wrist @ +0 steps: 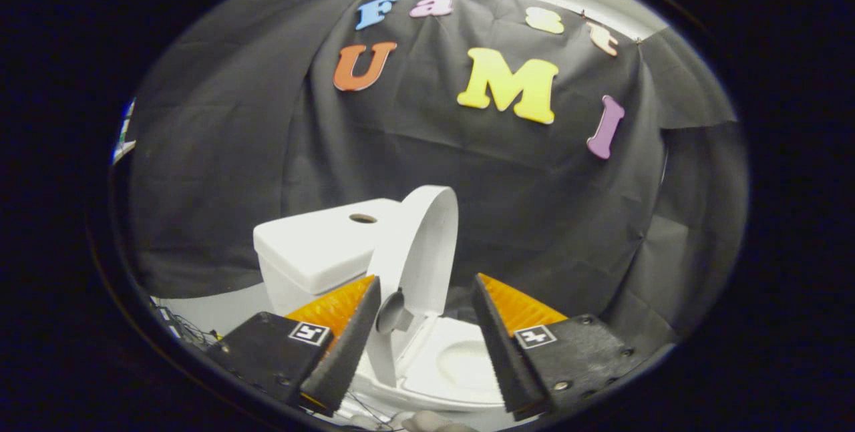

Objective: Open the toilet lid.

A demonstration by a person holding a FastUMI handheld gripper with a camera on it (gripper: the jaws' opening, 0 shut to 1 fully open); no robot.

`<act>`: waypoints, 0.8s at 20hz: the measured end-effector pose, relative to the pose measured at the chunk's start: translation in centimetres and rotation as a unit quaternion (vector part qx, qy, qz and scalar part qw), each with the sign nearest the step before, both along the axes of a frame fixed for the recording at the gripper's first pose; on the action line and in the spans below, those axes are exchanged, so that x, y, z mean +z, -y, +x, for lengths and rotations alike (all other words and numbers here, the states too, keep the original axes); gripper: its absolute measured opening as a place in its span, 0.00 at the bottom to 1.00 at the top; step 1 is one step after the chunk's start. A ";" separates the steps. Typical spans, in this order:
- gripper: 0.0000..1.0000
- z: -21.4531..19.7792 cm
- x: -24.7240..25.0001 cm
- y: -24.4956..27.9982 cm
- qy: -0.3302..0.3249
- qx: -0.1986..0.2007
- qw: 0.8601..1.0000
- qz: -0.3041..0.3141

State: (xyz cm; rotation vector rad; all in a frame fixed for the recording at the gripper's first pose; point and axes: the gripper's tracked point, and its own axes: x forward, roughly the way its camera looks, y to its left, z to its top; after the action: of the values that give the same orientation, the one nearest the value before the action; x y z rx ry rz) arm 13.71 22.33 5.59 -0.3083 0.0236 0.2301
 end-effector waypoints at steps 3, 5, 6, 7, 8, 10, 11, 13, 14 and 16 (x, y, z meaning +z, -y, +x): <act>1.00 -1.3 1.5 3.7 0.026 -0.014 0.999 0.022; 1.00 -2.0 1.7 6.5 0.025 -0.024 0.998 0.043; 1.00 -2.3 2.0 8.1 0.026 -0.031 0.998 0.054; 1.00 -2.6 2.2 9.6 0.027 -0.037 0.997 0.066; 1.00 -3.0 2.6 11.1 0.030 -0.042 0.996 0.076; 1.00 -3.5 3.1 14.2 0.041 -0.056 0.993 0.093; 1.00 -3.8 3.2 15.5 0.048 -0.062 0.992 0.098; 1.00 -4.5 3.4 18.4 0.062 -0.076 0.990 0.104; 1.00 -4.9 3.4 19.9 0.069 -0.083 0.988 0.106; 1.00 -5.7 2.9 22.3 0.078 -0.096 0.987 0.104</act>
State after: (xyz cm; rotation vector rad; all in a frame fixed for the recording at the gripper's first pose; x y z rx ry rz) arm 8.02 0.06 8.45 -0.1133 -0.1250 0.0163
